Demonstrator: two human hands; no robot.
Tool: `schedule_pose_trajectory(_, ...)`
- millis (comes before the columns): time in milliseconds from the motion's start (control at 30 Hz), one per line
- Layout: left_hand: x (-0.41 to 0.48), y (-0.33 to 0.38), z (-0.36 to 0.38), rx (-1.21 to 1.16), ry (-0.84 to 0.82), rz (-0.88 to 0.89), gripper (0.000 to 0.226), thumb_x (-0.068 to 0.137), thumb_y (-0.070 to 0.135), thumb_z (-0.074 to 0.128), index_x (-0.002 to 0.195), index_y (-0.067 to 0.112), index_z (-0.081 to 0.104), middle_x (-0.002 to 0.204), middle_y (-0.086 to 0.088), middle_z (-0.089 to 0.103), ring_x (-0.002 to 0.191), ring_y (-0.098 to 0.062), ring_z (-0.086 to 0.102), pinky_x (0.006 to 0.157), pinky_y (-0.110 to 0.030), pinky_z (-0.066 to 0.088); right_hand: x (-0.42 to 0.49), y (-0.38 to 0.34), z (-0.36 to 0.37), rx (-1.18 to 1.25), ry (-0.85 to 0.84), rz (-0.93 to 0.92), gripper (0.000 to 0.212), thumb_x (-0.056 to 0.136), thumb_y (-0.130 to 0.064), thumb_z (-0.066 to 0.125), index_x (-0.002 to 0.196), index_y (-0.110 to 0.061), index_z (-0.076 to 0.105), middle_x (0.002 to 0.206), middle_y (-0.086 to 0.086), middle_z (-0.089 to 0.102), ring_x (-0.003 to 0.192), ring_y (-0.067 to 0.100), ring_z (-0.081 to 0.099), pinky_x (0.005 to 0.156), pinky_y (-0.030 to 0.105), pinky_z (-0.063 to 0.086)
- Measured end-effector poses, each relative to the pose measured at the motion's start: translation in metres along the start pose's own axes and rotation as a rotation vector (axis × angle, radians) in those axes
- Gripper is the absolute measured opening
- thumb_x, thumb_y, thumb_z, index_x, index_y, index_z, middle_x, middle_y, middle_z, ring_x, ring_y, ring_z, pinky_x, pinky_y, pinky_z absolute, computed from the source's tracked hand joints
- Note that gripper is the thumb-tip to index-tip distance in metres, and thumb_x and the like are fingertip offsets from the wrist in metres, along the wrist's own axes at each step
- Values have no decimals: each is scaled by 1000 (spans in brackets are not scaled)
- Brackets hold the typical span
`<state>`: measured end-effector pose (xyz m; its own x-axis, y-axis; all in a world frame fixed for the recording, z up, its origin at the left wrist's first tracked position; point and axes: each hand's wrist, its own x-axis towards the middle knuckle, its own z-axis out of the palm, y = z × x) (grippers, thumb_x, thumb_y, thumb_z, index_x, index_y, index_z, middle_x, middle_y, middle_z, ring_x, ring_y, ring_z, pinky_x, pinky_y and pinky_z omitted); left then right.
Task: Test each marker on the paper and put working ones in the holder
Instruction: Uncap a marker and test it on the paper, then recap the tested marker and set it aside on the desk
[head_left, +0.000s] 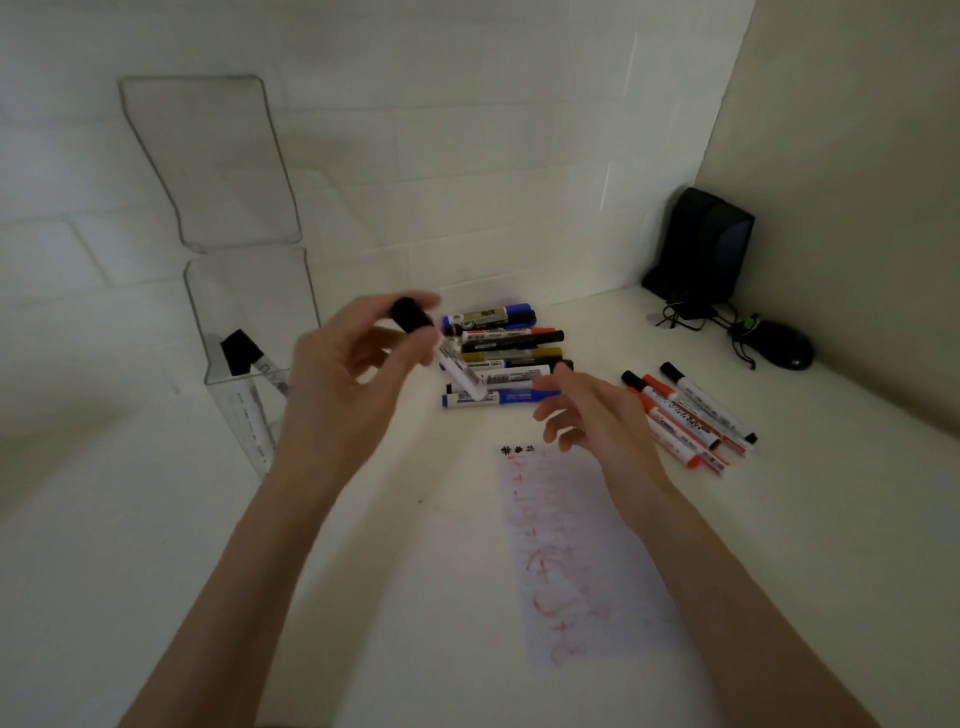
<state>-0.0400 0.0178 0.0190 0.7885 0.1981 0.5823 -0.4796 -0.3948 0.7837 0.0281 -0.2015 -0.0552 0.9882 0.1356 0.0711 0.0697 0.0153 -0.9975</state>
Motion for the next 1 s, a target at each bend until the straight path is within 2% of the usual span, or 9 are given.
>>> schedule_pose_trajectory(133, 14, 28, -41, 95, 259, 148, 35, 90, 11, 73, 120, 20, 58, 106, 0, 73, 88, -14, 73, 78, -25, 56, 1, 17, 3, -347, 70, -178, 13, 100, -33, 63, 100, -27, 75, 84, -10, 73, 69, 7, 67, 60, 21, 53)
schedule_pose_trajectory(233, 22, 34, -77, 199, 428, 191, 31, 92, 24, 70, 117, 30, 53, 109, 9, 71, 96, -10, 72, 81, -25, 54, 1, 26, 7, -444, 61, -228, 12, 100, -31, 64, 105, -29, 75, 95, -13, 73, 80, 10, 67, 71, 34, 61)
schedule_pose_trajectory(300, 27, 28, -94, 278, 468, 123, 29, 92, 29, 69, 116, 35, 54, 106, 16, 70, 95, -5, 71, 81, -25, 55, 1, 27, 9, -460, 69, -256, 12, 100, -30, 64, 105, -28, 75, 95, -13, 73, 79, 10, 67, 71, 37, 61)
schedule_pose_trajectory(400, 28, 14, -102, 401, 421, 14, 26, 89, 25, 74, 108, 35, 60, 99, 15, 71, 87, -4, 71, 77, -26, 57, 1, 28, 9, -461, 82, -265, 12, 100, -32, 63, 105, -30, 74, 96, -15, 72, 80, 9, 67, 71, 36, 61)
schedule_pose_trajectory(500, 28, 3, -95, 558, 307, -64, 17, 87, 21, 77, 101, 24, 68, 92, 13, 71, 77, 1, 69, 66, -7, 50, 2, 30, 9, -466, 88, -257, 11, 100, -32, 64, 105, -32, 74, 96, -17, 72, 78, 9, 67, 71, 37, 61)
schedule_pose_trajectory(533, 27, 0, -92, 622, 263, -84, 14, 86, 21, 77, 98, 24, 69, 88, 13, 70, 74, 2, 67, 66, -7, 48, 3, 31, 9, -463, 87, -257, 11, 100, -32, 64, 104, -32, 74, 96, -17, 73, 77, 9, 67, 70, 38, 61)
schedule_pose_trajectory(667, 25, -9, -86, 874, 181, -100, 9, 87, 27, 77, 94, 22, 74, 75, 9, 61, 63, -7, 56, 71, -29, 42, 4, 31, 10, -470, 86, -264, 11, 100, -31, 64, 104, -31, 74, 95, -17, 73, 77, 10, 67, 69, 37, 61)
schedule_pose_trajectory(867, 23, -19, -78, 1041, 161, -185, 11, 86, 15, 74, 95, 16, 79, 97, -11, 68, 97, -34, 60, 74, -42, 48, 3, 29, 10, -467, 104, -249, 11, 100, -30, 64, 104, -29, 74, 94, -16, 73, 77, 9, 67, 70, 33, 61)
schedule_pose_trajectory(1000, 21, -22, -68, 1034, 274, -81, 22, 93, 11, 63, 111, 16, 73, 109, -12, 64, 105, -35, 55, 79, -45, 46, 4, 29, 2, -599, 222, -237, 20, 100, -22, 63, 118, -25, 70, 102, -8, 71, 87, 6, 65, 80, 32, 60)
